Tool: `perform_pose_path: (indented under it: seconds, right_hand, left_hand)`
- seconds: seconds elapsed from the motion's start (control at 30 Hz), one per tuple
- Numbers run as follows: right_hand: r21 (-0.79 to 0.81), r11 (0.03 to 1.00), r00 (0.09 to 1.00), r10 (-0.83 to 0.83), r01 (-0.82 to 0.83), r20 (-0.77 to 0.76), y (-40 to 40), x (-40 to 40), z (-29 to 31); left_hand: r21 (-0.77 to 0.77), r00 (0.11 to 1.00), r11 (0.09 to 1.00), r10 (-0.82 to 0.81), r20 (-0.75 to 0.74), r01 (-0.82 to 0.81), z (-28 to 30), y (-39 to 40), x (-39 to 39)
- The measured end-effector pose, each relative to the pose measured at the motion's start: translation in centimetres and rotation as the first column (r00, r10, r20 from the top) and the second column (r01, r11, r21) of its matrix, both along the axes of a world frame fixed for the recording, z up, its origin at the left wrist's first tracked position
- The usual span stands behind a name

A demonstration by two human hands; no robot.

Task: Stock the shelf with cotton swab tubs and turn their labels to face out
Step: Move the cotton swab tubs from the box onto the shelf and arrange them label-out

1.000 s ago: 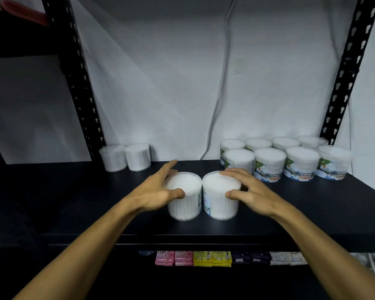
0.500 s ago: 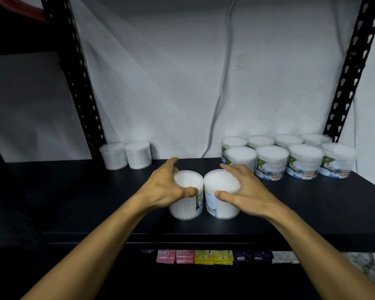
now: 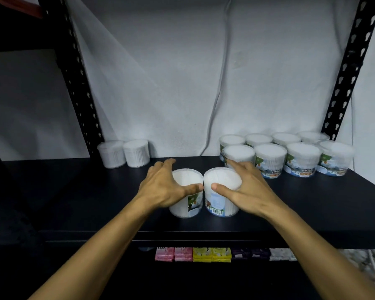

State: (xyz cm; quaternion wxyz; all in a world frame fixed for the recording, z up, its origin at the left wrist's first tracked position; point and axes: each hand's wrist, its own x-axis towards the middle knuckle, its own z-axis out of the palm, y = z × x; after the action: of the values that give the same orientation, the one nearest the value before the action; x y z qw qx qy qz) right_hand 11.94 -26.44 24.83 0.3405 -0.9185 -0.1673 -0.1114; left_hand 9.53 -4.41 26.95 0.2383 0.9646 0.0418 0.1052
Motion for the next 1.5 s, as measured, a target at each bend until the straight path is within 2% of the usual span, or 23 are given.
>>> perform_pose_path:
  seconds: [0.17, 0.4, 0.53, 0.63, 0.73, 0.83, 0.93, 1.03, 1.2, 1.4, 1.5]
  right_hand:
    - [0.023, 1.0, 1.0, 0.004, -0.004, -0.024, 0.3, 0.0, -0.1]
    - [0.02, 0.98, 0.972, 0.197, -0.196, -0.125, -1.0, 1.1, 0.6]
    - [0.017, 0.969, 0.954, 0.247, -0.248, -0.171, -1.2, 1.2, 1.1]
    - [0.035, 0.978, 0.967, 0.211, -0.208, -0.14, -1.1, 0.8, 0.8]
    - [0.048, 0.997, 0.998, 0.056, -0.055, -0.02, -0.6, 0.3, -0.1]
    - [0.076, 0.995, 0.998, -0.061, 0.06, 0.013, 0.1, -0.3, -0.9]
    - [0.111, 0.99, 0.997, -0.082, 0.083, -0.008, 0.4, -0.6, -1.2]
    - [0.112, 0.992, 0.999, -0.053, 0.054, -0.014, 0.1, -0.4, -1.1]
    - [0.074, 0.995, 0.997, 0.07, -0.068, -0.034, -1.4, 0.3, -0.8]
    - [0.034, 0.984, 0.982, 0.174, -0.172, -0.072, -2.5, 1.0, -0.2]
    - [0.063, 0.988, 0.988, 0.145, -0.142, -0.052, -2.5, 0.6, -0.4]
  left_hand:
    - [-0.12, 0.999, 0.993, -0.025, -0.03, 0.021, 0.2, -0.1, 0.4]
    - [-0.285, 0.973, 0.944, -0.202, -0.111, 0.163, 0.9, 1.0, 0.5]
    - [-0.341, 0.956, 0.919, -0.258, -0.137, 0.199, 0.8, 1.5, 0.8]
    - [-0.305, 0.981, 0.941, -0.175, -0.078, 0.144, 0.7, 1.7, 0.5]
    - [-0.17, 1.0, 0.985, -0.028, -0.011, 0.026, 0.4, 1.0, -0.1]
    - [-0.088, 0.997, 0.993, 0.07, -0.032, -0.073, 0.1, 0.2, -0.5]
    - [-0.062, 0.992, 0.992, 0.109, -0.06, -0.113, -0.1, -0.5, -0.7]
    - [-0.113, 0.993, 0.989, 0.092, -0.07, -0.099, 0.0, -0.7, -0.6]
    - [-0.226, 0.993, 0.974, -0.031, -0.113, 0.005, 0.5, -0.1, -0.2]
    - [-0.252, 0.98, 0.963, -0.133, -0.147, 0.093, 0.7, 0.8, 0.4]
    - [-0.237, 0.99, 0.97, -0.085, -0.109, 0.057, 0.3, 0.6, -0.1]
